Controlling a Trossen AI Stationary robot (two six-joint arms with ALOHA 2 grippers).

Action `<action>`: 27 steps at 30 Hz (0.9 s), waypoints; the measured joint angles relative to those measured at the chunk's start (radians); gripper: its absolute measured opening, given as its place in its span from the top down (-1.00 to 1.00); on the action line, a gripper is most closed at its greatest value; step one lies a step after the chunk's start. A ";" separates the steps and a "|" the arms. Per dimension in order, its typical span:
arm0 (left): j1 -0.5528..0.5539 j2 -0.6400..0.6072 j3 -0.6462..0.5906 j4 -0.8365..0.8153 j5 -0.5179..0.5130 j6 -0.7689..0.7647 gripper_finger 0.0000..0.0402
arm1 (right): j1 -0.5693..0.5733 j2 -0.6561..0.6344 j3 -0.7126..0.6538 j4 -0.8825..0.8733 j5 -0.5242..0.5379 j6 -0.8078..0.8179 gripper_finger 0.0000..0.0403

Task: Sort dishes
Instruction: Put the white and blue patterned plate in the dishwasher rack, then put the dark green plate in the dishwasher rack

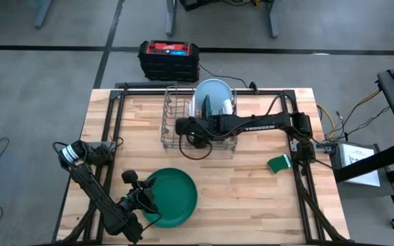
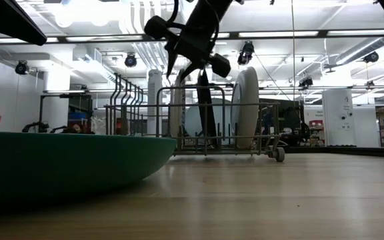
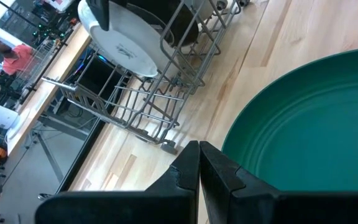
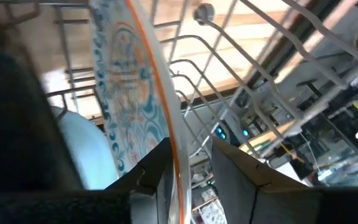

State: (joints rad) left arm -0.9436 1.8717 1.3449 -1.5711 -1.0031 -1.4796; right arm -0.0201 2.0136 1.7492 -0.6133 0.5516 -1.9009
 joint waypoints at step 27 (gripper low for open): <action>-0.002 0.000 0.000 0.000 0.004 -0.007 1.00 | 0.019 -0.107 0.000 -0.002 0.183 0.195 0.24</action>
State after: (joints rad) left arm -0.9459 1.8721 1.3449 -1.5711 -0.9989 -1.4866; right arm -0.0014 1.9063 1.7493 -0.6158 0.7347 -1.7056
